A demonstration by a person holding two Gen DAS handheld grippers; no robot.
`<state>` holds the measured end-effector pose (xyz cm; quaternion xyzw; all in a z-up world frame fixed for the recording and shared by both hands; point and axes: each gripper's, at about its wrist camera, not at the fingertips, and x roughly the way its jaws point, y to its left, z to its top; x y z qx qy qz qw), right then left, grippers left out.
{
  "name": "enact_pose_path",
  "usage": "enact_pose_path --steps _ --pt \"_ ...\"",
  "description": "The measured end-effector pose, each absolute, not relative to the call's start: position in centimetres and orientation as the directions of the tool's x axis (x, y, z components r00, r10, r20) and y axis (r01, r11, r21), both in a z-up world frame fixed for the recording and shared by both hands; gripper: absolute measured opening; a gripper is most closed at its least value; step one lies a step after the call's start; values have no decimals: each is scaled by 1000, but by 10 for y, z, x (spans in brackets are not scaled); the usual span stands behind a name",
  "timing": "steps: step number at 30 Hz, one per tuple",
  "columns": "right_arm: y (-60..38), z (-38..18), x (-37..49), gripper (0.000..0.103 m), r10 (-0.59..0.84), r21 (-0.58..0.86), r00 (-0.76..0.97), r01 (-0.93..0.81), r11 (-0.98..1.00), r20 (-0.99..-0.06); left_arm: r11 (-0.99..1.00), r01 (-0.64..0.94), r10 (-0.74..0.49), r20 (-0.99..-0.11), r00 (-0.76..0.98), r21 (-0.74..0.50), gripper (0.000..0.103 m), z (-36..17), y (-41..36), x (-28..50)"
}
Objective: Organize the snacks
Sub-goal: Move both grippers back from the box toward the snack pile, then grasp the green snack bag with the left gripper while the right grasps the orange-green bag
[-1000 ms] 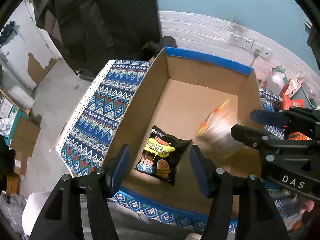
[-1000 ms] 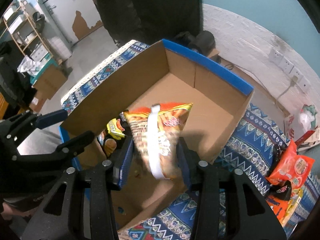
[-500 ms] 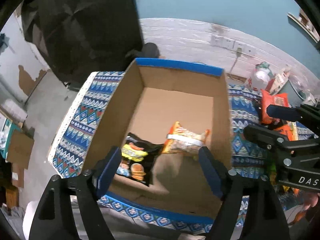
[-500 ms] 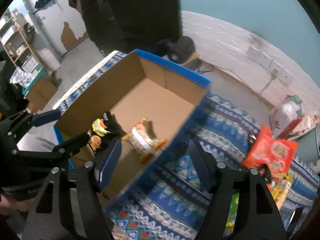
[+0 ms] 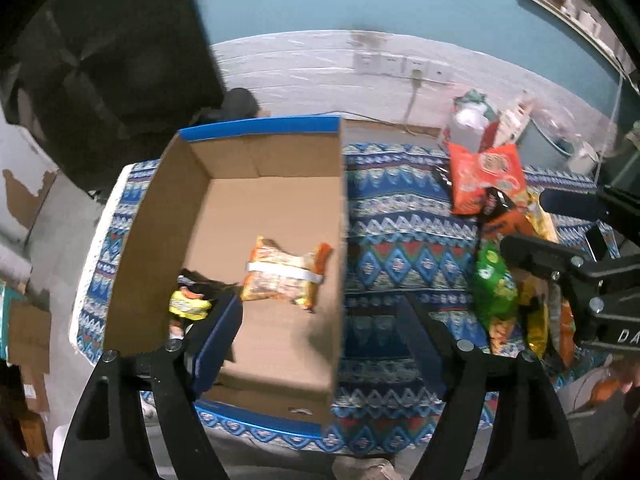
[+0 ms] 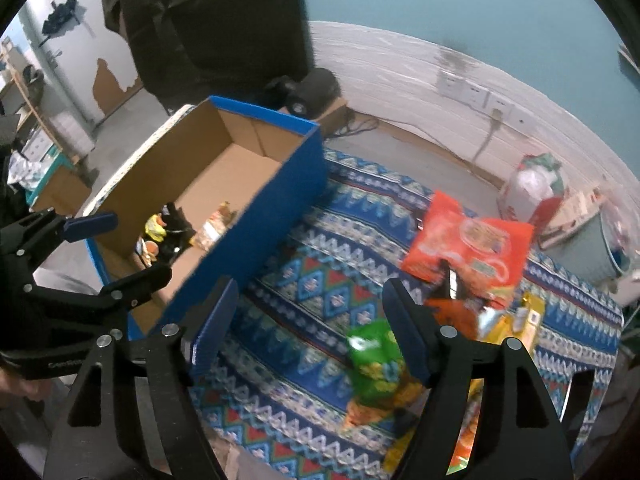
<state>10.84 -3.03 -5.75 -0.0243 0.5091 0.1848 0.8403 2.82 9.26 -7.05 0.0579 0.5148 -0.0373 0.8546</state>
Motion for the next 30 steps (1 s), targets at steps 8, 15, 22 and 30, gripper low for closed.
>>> enact_pose_path --steps 8,15,22,30 --pt "-85 -66 95 75 224 123 419 -254 959 -880 980 198 -58 -901 429 31 81 -79 49 26" --pt "-142 -83 80 75 168 114 408 -154 981 -897 965 261 -112 -923 368 -13 81 -92 9 26" --pt "-192 -101 60 75 129 114 375 -62 992 -918 949 316 -125 -939 321 -18 81 -107 -25 22" --pt "-221 -131 43 75 139 148 312 6 989 -940 939 343 -117 -951 285 -13 81 -126 -55 23"
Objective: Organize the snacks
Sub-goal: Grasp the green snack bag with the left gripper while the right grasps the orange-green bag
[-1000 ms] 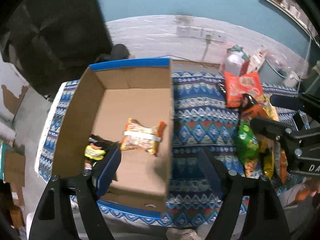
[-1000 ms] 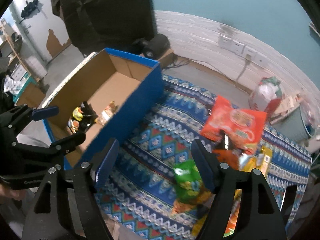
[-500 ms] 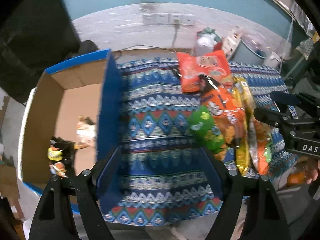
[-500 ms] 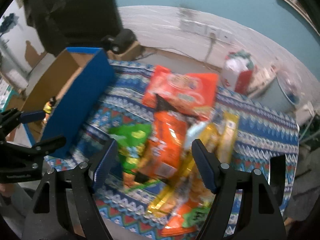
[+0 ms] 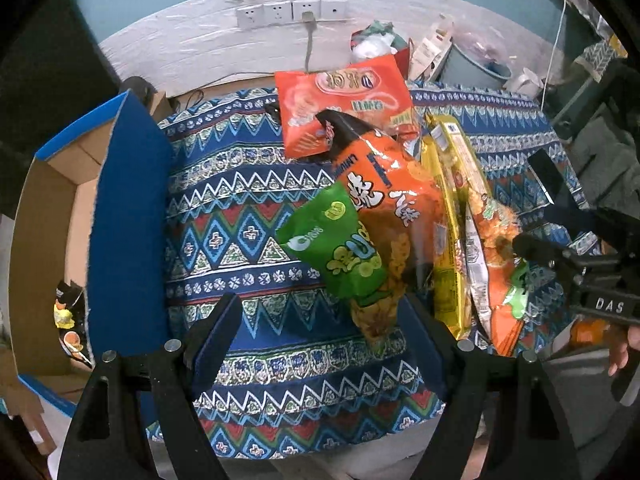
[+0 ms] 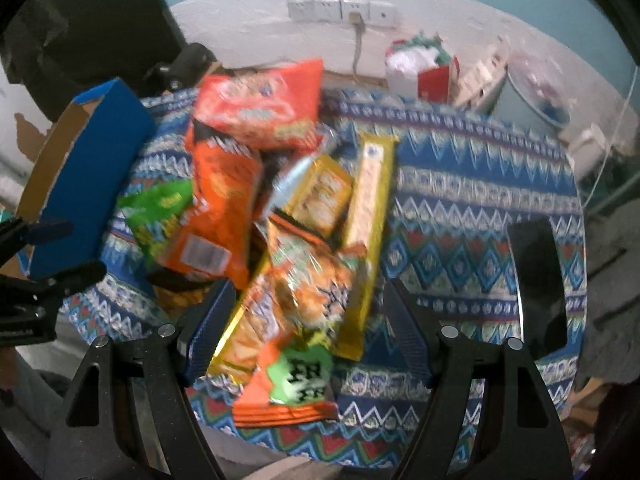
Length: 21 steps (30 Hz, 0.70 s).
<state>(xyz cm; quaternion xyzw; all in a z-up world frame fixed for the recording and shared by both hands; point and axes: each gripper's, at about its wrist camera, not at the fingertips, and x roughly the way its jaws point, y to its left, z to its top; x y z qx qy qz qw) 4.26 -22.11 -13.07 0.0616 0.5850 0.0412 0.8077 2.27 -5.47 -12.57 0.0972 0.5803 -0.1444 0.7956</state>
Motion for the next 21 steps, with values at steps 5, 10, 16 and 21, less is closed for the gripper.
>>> enact_pose_path --steps 5,10,16,21 --pt "-224 -156 38 75 151 162 259 23 987 -954 939 343 -100 -960 261 -4 81 -144 -62 25" --pt "-219 -172 39 75 135 143 232 18 990 -963 943 333 -85 -961 263 8 81 -157 -65 27" --pt "-215 -184 40 45 160 162 221 -10 987 -962 948 317 -93 -966 242 -12 81 -169 -66 34" --pt "-215 -177 44 34 155 154 257 -21 988 -954 953 302 -103 -967 232 -29 82 -179 -69 41"
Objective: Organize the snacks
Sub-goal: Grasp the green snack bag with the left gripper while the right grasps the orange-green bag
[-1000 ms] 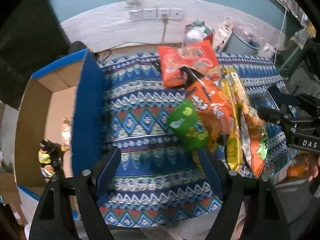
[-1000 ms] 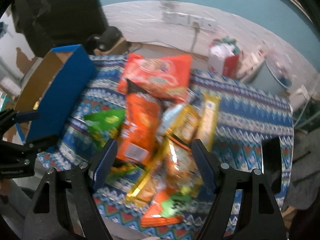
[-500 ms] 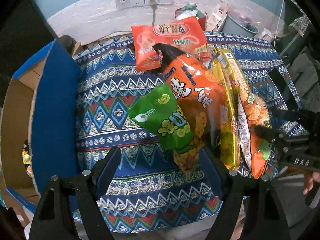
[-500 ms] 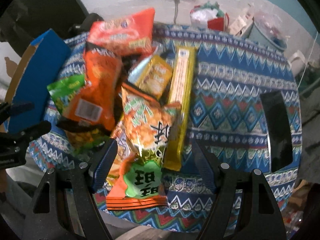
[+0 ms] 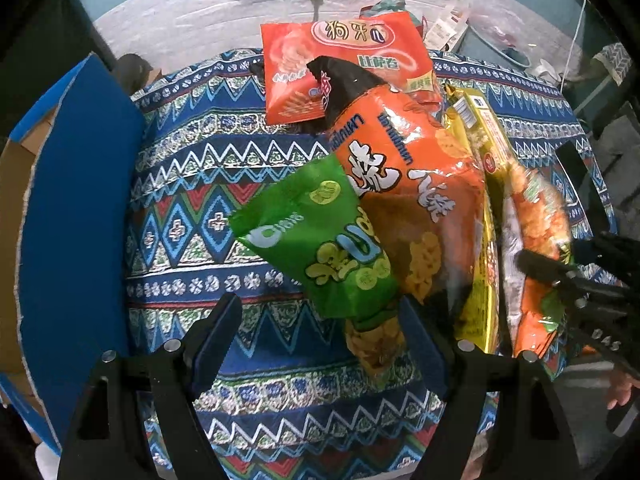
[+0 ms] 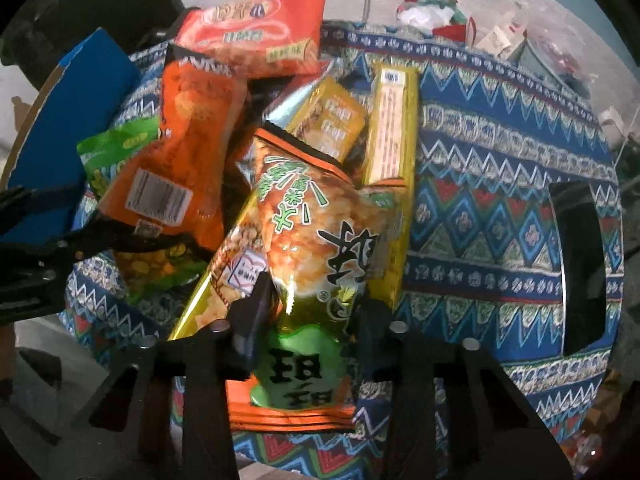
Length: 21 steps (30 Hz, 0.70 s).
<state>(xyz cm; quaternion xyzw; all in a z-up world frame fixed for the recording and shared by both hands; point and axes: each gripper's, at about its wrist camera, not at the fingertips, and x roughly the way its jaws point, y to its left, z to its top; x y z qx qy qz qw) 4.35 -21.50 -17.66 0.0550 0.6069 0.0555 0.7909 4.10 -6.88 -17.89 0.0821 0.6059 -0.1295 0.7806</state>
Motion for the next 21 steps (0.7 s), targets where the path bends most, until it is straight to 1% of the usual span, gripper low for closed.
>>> enact_pose_path --steps 2,3,5,10,15,20,21 --pt "-220 -169 45 34 151 154 283 -13 988 -947 955 293 -119 -966 230 -48 83 -182 -71 43" --pt "-222 -167 45 34 146 150 293 -10 989 -945 956 289 -123 -966 230 -53 86 -184 -71 45" --pt "-225 -163 47 33 137 141 310 -10 990 -941 958 282 -128 -964 234 -59 86 -186 -74 48" --pt "-226 -164 51 33 121 119 321 -28 993 -939 960 270 -141 -961 239 -74 90 -189 -78 56" --pt "-225 -165 54 33 135 130 320 -37 991 -938 961 264 -149 -957 248 -82 94 -193 -85 66" --pt "-227 -168 60 33 149 143 319 -41 989 -936 957 267 -186 -949 253 -117 93 -197 -89 72" --pt "-228 -168 61 33 150 145 319 -41 989 -936 954 270 -201 -946 253 -130 84 -197 -89 72"
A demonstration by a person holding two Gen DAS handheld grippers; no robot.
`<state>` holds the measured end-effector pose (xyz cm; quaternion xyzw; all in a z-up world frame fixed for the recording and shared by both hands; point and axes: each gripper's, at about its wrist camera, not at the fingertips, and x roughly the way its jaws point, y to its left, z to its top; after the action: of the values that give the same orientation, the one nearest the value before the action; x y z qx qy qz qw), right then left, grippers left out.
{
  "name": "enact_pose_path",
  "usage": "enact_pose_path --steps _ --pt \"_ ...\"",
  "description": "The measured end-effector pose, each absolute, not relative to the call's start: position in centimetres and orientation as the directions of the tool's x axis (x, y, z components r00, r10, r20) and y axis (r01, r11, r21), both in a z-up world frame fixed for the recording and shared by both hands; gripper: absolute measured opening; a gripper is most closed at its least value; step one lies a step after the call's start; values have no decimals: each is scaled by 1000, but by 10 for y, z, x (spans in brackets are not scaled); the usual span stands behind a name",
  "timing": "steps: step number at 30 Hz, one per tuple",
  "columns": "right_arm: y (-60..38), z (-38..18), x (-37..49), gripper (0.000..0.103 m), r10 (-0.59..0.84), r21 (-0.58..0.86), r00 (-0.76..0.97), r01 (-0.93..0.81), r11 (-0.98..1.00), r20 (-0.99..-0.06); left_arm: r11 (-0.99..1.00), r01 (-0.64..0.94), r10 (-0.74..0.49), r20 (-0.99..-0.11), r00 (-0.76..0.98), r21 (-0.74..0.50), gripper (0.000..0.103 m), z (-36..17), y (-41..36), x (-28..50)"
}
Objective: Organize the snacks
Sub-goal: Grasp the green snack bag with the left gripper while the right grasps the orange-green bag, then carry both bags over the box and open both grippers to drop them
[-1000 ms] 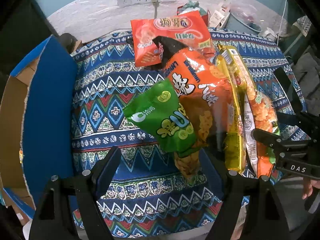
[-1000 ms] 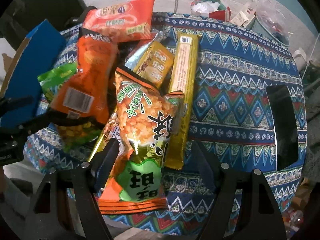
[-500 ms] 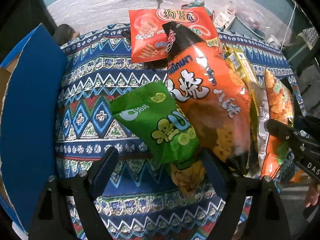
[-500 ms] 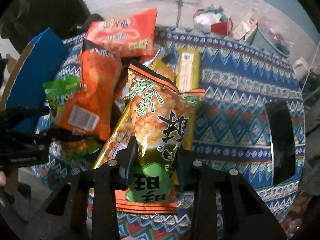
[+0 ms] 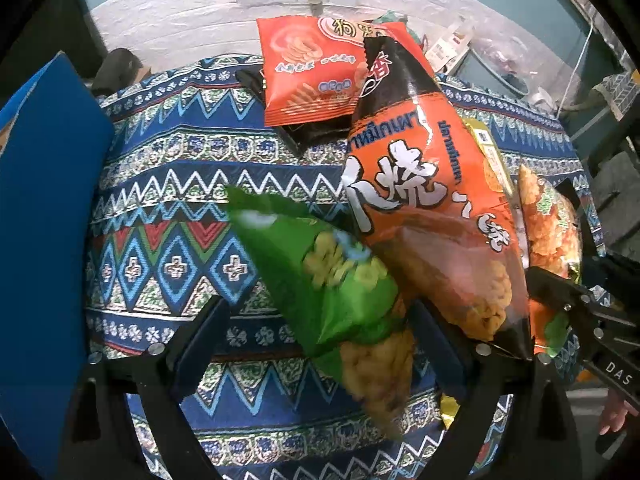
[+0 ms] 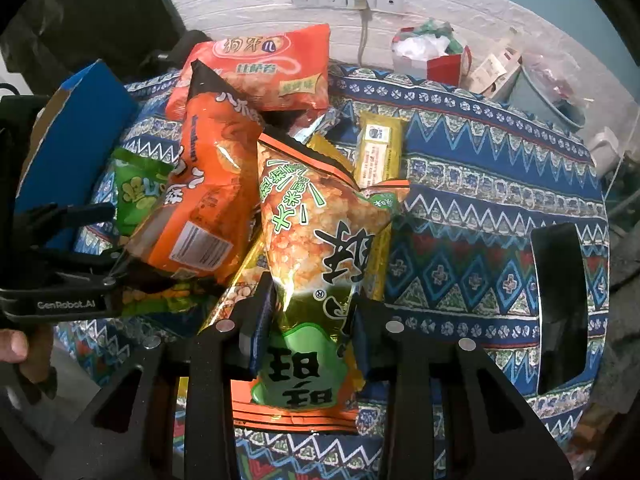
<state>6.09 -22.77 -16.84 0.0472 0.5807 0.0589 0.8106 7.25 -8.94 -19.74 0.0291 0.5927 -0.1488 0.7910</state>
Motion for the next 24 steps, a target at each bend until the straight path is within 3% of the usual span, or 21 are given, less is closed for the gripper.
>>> enact_pose_path --steps 1,2,3,12,24 --pt "-228 -168 61 33 153 148 318 -41 988 -936 950 275 -216 -944 249 -145 62 -199 -89 73" --pt "-228 -168 62 33 155 150 318 -42 988 -935 948 278 -222 -947 232 -154 51 -201 -90 73" --pt "-229 -168 63 33 156 150 319 -43 988 -935 948 277 -221 -950 221 -156 47 -202 -89 72" --pt "-223 -156 66 32 146 130 344 -70 989 -927 943 312 -195 -949 247 -113 35 -193 -82 67" --pt "-201 -133 63 30 127 90 401 -110 990 -907 935 351 -83 -925 370 56 34 -152 -57 49"
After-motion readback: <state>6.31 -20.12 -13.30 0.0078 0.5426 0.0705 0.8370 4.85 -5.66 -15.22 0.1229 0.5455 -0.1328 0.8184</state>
